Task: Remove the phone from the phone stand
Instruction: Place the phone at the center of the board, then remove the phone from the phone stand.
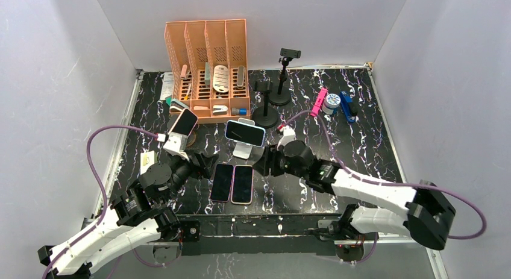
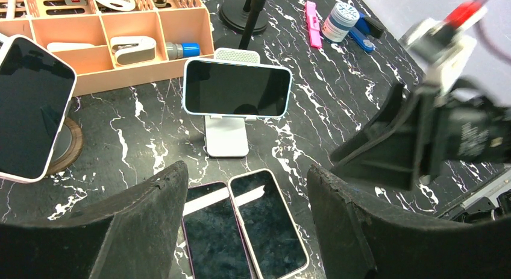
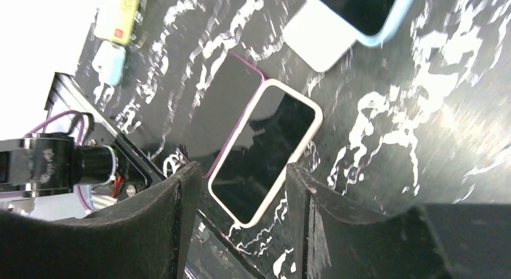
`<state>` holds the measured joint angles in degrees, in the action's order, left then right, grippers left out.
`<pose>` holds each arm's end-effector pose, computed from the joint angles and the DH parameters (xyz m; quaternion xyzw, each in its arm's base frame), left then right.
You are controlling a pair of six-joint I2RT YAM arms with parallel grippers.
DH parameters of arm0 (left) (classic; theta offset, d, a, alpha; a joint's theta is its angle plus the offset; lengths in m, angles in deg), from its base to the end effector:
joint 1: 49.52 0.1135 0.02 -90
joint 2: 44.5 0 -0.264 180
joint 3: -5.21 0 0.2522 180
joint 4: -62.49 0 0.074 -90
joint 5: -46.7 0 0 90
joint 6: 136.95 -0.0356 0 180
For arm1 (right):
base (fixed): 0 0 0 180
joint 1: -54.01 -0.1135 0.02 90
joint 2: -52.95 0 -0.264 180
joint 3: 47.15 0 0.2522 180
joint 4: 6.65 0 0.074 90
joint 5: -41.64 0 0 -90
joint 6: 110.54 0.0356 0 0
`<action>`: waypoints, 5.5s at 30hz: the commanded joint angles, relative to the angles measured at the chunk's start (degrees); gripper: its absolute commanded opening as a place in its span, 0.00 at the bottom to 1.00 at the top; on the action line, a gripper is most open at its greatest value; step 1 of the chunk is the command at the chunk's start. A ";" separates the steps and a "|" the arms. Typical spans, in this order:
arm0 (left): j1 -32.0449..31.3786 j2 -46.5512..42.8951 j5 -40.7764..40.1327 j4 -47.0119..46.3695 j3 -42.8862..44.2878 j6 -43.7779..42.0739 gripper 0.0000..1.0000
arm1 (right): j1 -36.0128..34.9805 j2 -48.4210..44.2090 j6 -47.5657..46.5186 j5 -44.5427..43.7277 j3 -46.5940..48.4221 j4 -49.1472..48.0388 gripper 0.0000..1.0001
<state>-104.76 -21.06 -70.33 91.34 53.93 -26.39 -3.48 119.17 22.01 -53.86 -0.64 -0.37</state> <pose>0.0768 -0.0822 0.3196 0.0584 0.7241 -0.2746 0.6300 0.1369 0.2084 0.2221 -0.0849 0.8431 0.3795 0.3713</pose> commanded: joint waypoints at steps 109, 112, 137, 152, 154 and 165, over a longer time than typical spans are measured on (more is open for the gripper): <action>0.05 2.05 12.13 -4.42 -1.63 -4.38 0.79 | 29.98 32.19 -19.19 48.85 19.78 -25.01 0.31; 0.05 2.13 12.17 -4.45 -1.57 -4.38 0.79 | 29.98 32.63 -19.17 48.85 19.95 -24.69 0.44; 0.05 2.49 12.17 -4.43 -1.58 -4.47 0.79 | 28.94 36.22 -19.86 49.51 21.86 -23.11 0.28; 0.05 1.98 12.09 -4.41 -1.56 -4.47 0.79 | 28.93 28.57 -20.58 49.22 20.18 -22.55 0.01; 0.05 1.94 12.07 -4.41 -1.57 -4.47 0.79 | 28.93 27.61 -20.66 49.05 20.09 -22.17 0.01; 0.05 0.18 9.78 -4.33 -1.69 -4.39 0.79 | 28.93 20.65 -16.75 49.28 15.98 -24.89 0.01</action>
<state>-104.76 -19.51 -58.68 88.17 52.38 -30.08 25.65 145.72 2.29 -6.13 17.00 -19.19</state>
